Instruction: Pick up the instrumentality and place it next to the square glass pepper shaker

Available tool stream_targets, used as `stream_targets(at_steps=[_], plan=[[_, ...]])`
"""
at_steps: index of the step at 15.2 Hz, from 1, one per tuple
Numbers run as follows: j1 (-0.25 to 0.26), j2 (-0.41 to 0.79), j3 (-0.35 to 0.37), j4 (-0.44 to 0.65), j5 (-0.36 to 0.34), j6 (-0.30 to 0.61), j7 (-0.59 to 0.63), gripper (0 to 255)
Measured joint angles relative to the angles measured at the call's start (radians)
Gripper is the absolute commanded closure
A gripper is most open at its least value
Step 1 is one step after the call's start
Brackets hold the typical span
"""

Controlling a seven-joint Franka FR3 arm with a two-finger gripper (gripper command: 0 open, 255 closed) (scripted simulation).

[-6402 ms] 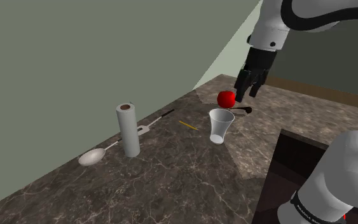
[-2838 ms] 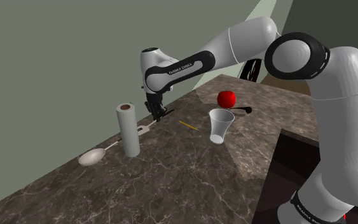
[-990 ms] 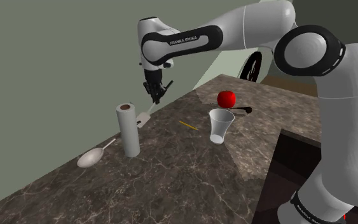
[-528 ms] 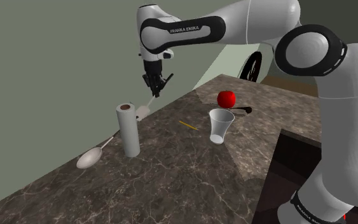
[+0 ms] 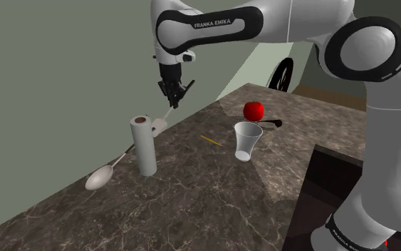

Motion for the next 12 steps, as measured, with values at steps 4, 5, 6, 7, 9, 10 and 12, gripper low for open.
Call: stream_targets(at_steps=[4, 5, 6, 7, 9, 10, 12], plan=[[0.013, -0.109, 0.029, -0.156, 0.032, 0.047, 0.058, 255], [0.017, -0.133, 0.035, -0.181, 0.040, 0.049, 0.070, 255], [0.024, -0.159, 0.044, -0.213, 0.048, 0.056, 0.087, 255], [0.027, -0.183, 0.051, -0.251, 0.057, 0.071, 0.099, 255], [0.038, -0.231, 0.066, -0.316, 0.076, 0.089, 0.128, 255], [0.050, -0.254, 0.077, -0.343, 0.085, 0.094, 0.150, 255], [0.061, -0.300, 0.092, -0.397, 0.105, 0.104, 0.175, 255]])
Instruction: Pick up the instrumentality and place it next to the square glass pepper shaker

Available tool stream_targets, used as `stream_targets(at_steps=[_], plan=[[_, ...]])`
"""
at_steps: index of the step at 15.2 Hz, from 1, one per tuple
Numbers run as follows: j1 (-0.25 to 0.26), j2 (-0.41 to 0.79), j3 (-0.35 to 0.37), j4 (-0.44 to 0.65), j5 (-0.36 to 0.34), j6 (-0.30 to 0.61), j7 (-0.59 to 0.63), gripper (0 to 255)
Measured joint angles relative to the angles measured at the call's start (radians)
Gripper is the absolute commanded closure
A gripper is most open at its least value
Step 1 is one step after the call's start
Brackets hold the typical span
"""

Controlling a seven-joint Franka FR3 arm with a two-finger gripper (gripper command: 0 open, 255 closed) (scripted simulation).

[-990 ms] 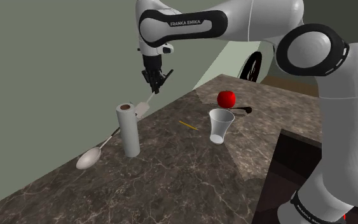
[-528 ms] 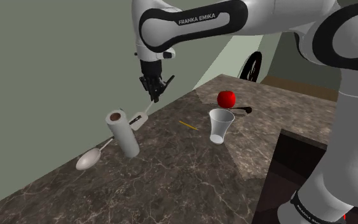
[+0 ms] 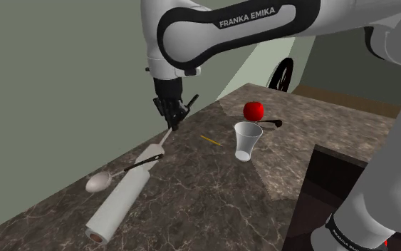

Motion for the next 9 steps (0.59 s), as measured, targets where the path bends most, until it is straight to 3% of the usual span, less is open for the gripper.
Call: stream_targets(at_steps=[9], plan=[[0.081, -0.115, 0.082, -0.117, 0.062, 0.007, 0.149, 255]])
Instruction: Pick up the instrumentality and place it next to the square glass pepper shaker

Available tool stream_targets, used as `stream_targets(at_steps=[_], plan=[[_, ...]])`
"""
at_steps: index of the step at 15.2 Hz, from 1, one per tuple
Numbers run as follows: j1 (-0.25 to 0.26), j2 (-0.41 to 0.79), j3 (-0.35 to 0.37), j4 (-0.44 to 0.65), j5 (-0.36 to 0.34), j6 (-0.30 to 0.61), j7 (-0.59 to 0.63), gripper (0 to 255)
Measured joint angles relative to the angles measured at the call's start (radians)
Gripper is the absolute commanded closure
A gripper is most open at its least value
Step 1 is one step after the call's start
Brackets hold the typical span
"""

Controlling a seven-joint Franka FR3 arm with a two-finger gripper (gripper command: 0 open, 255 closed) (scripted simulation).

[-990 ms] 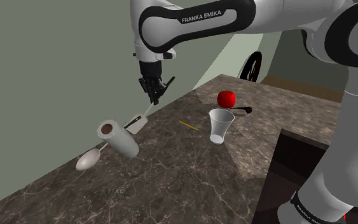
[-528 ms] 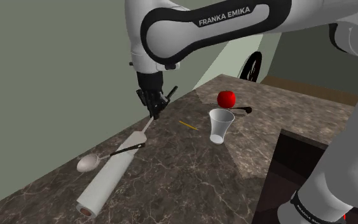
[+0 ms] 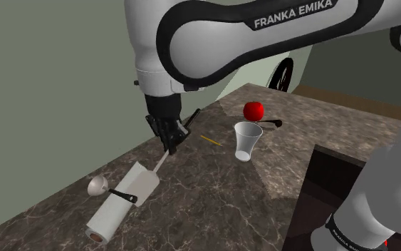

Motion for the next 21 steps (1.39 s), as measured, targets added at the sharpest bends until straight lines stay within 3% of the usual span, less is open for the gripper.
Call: stream_targets(at_steps=[4, 13, 21], plan=[[0.042, -0.055, 0.043, -0.062, 0.036, 0.013, 0.075, 255], [0.140, -0.066, 0.157, -0.059, 0.059, -0.004, 0.278, 255], [0.231, 0.019, 0.267, 0.007, 0.011, -0.017, 0.495, 255]])
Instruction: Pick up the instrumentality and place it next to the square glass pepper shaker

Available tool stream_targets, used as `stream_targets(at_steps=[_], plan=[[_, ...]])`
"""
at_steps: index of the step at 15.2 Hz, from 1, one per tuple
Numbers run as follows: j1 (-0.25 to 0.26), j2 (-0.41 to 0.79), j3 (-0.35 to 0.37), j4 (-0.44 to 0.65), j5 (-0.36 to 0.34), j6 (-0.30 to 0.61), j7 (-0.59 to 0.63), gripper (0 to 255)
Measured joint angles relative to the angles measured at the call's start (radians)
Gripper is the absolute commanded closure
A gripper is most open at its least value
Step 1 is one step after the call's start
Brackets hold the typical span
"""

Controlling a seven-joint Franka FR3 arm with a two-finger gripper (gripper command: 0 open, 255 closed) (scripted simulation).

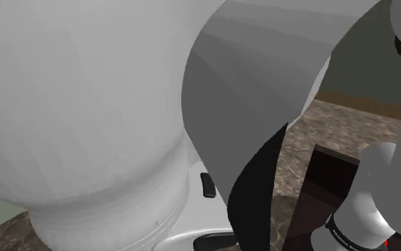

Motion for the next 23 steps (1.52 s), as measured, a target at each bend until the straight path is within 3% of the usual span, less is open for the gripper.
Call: stream_targets(at_steps=[12, 23], plan=[[0.015, 0.046, 0.010, -0.118, -0.037, 0.146, 0.048, 255], [0.032, 0.130, 0.002, -0.198, -0.114, 0.278, 0.105, 255]])
